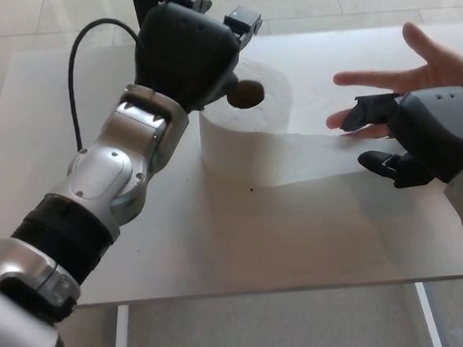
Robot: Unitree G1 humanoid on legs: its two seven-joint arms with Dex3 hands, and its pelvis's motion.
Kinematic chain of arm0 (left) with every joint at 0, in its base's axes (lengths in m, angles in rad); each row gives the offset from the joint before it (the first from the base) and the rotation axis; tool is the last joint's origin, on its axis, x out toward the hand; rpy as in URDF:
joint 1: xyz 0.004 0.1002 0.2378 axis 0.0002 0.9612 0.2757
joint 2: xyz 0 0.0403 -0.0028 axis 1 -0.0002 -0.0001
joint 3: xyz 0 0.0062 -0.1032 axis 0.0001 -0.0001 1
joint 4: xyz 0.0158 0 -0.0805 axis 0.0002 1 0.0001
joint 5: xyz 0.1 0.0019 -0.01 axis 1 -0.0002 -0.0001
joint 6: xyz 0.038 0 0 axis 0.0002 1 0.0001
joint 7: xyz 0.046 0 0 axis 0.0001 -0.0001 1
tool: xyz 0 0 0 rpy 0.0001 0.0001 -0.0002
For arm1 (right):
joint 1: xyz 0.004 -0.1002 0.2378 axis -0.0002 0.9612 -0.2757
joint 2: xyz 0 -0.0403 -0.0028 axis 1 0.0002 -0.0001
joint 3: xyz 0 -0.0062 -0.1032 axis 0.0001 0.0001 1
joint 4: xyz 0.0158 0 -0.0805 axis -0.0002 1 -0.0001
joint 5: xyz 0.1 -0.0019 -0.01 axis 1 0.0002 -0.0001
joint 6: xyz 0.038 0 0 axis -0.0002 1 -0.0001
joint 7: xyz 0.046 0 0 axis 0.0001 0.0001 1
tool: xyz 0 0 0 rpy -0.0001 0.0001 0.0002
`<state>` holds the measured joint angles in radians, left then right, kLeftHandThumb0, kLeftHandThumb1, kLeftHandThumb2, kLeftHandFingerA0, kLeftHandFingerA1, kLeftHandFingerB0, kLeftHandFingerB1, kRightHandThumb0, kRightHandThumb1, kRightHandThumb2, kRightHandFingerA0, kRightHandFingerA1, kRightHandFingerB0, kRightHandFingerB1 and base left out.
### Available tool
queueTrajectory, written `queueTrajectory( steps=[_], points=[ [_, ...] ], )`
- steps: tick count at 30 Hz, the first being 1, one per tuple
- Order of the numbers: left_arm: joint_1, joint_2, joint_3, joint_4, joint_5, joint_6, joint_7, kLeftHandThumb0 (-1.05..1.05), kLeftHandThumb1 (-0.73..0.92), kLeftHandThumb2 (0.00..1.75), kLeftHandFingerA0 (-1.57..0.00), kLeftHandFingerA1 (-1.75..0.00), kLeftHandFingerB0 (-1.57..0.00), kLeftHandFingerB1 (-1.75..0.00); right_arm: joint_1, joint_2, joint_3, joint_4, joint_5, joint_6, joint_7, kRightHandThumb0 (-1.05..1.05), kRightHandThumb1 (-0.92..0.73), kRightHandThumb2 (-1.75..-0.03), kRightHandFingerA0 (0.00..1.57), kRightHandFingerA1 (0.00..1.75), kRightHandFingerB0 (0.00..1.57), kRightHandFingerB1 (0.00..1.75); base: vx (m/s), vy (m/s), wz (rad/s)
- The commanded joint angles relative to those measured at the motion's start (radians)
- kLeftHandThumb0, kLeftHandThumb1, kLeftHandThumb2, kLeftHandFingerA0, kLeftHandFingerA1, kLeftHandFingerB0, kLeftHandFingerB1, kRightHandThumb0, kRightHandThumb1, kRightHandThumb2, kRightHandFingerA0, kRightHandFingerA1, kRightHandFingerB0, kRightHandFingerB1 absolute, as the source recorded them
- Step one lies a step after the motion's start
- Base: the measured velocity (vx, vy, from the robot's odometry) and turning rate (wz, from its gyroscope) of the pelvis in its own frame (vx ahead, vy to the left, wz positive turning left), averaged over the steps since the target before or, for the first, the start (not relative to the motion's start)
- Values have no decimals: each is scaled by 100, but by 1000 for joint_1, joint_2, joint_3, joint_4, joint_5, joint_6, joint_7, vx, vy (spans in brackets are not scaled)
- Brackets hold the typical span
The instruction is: A toilet paper roll is kept in the middle of the desk infront of the robot. The robot places its left hand on the top of the toilet paper roll to hold it still and uses its right hand to tear off a piece of toilet paper from it and hands the paper to a person
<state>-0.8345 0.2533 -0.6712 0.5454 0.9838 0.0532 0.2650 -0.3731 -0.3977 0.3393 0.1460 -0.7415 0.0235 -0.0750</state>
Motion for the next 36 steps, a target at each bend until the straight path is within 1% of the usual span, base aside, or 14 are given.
queueTrajectory(
  steps=[1,7,9,10,15,16,17,18,19,20,24,29,32,36],
  points=[
    [70,10,-16,0,36,15,16,-52,77,64,-39,-48,-41,-37,-17,8,-10,22,-10,24,1,-36,-58,-57,72,75,67,53,0,0,0],
    [138,-18,-27,4,44,50,-2,-49,77,63,-38,-46,-43,-37,-29,24,-21,13,10,41,24,-35,-59,-58,70,78,67,54,0,0,0],
    [148,-47,-7,29,19,48,33,-55,61,98,-36,-58,-35,-52,-35,24,-22,9,5,53,35,-35,-59,-58,70,78,67,54,0,0,0],
    [148,-61,-2,37,21,64,38,-49,76,63,-39,-46,-43,-37,-42,22,-19,11,0,56,39,-35,-60,-58,70,78,67,53,0,0,0],
    [127,-116,3,76,19,81,34,-48,78,63,-39,-44,-42,-38,-48,27,-28,-10,4,79,59,-38,-60,-59,69,82,64,52,0,0,0],
    [119,-128,-1,79,20,71,43,-56,67,103,-37,-57,-34,-53,-56,32,-35,-5,13,69,49,-39,-59,-57,69,79,66,54,0,0,0],
    [117,-135,0,79,17,72,32,-54,85,66,-41,-42,-42,-38,-57,33,-36,-6,13,70,50,-39,-59,-57,69,78,65,54,0,0,0],
    [113,-143,-2,86,16,72,35,-56,71,108,-37,-57,-33,-53,-57,35,-38,-9,12,75,52,-39,-59,-57,69,77,64,53,0,0,0],
    [109,-151,-1,91,14,72,37,-57,72,109,-37,-57,-33,-53,-58,38,-38,-15,6,87,57,-40,-60,-57,68,76,63,52,0,0,0],
    [109,-151,2,85,13,75,26,-56,90,67,-41,-42,-43,-38,-61,43,-37,-16,0,95,58,-39,-60,-57,69,76,64,52,0,0,0],
    [94,-148,-4,104,46,115,38,-34,77,64,-44,-43,-47,-41,-66,71,-35,-36,-46,214,82,-28,-63,-58,67,83,67,55,0,0,0],
    [88,-132,11,123,48,166,20,-33,65,60,-43,-43,-49,-41,-145,-14,69,-88,-123,437,559,-46,-57,-58,9,38,27,30,0,0,0],
    [85,-125,35,133,22,150,30,-34,63,58,-41,-46,-52,-44,-159,-51,104,-95,-109,438,676,-54,-32,-72,0,21,8,36,0,0,0],
    [72,-123,43,151,16,130,59,-34,66,59,-43,-47,-52,-44,-188,-54,138,-53,-109,456,748,-55,-42,-68,0,2,11,26,0,0,0]
  ],
)
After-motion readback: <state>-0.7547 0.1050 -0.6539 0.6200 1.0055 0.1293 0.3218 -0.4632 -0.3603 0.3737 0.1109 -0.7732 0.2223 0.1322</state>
